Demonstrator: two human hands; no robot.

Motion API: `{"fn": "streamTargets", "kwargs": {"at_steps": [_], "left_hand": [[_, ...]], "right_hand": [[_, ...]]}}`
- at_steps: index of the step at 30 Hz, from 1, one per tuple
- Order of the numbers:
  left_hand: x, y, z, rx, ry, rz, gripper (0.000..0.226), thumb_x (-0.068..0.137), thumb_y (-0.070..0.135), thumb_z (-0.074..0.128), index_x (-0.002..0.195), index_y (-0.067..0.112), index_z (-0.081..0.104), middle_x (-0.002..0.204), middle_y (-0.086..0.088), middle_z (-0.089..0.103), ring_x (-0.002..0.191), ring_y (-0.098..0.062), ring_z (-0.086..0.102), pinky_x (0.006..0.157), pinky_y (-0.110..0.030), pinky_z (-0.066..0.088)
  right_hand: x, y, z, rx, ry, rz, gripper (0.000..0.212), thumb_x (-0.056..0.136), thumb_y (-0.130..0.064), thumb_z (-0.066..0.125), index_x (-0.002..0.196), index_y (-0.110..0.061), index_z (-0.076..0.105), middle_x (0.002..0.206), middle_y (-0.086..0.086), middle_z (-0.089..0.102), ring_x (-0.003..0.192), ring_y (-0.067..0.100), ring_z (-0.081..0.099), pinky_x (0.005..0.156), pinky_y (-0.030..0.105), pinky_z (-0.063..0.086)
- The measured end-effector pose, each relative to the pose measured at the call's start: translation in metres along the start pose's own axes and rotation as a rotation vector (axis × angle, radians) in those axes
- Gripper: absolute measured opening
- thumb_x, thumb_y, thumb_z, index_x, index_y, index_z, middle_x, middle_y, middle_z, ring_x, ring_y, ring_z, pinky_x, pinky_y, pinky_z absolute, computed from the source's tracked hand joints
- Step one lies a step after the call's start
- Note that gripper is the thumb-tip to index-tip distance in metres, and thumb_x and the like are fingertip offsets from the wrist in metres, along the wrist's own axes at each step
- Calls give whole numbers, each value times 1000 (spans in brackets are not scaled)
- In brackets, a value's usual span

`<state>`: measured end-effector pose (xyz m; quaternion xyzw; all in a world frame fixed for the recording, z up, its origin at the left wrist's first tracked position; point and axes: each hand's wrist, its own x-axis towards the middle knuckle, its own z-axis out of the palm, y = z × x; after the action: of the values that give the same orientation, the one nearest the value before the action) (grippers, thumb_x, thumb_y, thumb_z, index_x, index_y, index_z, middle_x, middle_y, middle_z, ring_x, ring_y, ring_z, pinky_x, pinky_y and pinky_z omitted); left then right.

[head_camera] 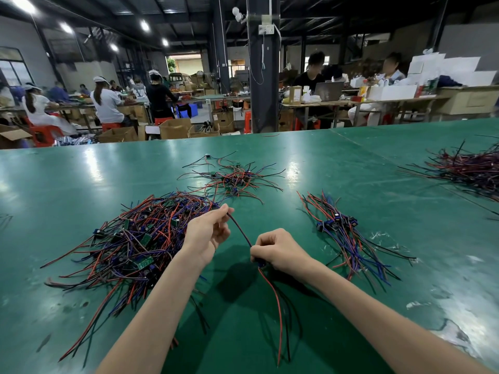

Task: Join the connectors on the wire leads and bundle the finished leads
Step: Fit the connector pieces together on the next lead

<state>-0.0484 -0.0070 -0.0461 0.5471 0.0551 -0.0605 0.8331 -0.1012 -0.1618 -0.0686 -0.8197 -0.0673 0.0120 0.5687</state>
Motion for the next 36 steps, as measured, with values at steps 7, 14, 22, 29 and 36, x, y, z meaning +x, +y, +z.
{"fn": "streamTargets", "kwargs": {"at_steps": [7,14,22,29,36], "left_hand": [[3,0,-5,-47,-25,-71,29,87,21,65,61,11,74,53,5,57,41,-5,46,41,-16,45],[5,-2,-5,-115,-43,-111,22,88,21,64,73,7,69,53,5,59,38,-5,43,40,-15,43],[8,-6,-9,155,103,116,17,86,19,68,74,10,74,56,6,59,45,-1,44,49,-14,43],[7,-10,-9,369,156,366,13,83,18,72,70,15,73,44,7,39,40,-3,28,42,-12,27],[9,-14,-12,508,147,477,16,85,20,70,71,13,73,54,0,50,49,-8,35,52,-23,37]], "right_hand": [[0,0,-1,7,-18,15,25,77,-5,62,53,-12,64,44,-5,58,42,4,51,48,13,40],[-3,-2,-2,-12,-38,36,24,78,-7,62,54,-12,64,41,-6,55,40,3,50,43,11,36],[-6,-4,-1,-15,-100,39,24,79,-8,61,56,-14,63,45,-7,56,39,2,48,40,11,33],[-5,-5,1,19,-113,40,33,84,-12,63,51,-18,61,50,-6,59,39,5,43,36,14,29],[-8,-7,1,42,-146,26,32,86,-15,65,55,-15,60,47,-7,59,35,4,39,37,15,28]]}}
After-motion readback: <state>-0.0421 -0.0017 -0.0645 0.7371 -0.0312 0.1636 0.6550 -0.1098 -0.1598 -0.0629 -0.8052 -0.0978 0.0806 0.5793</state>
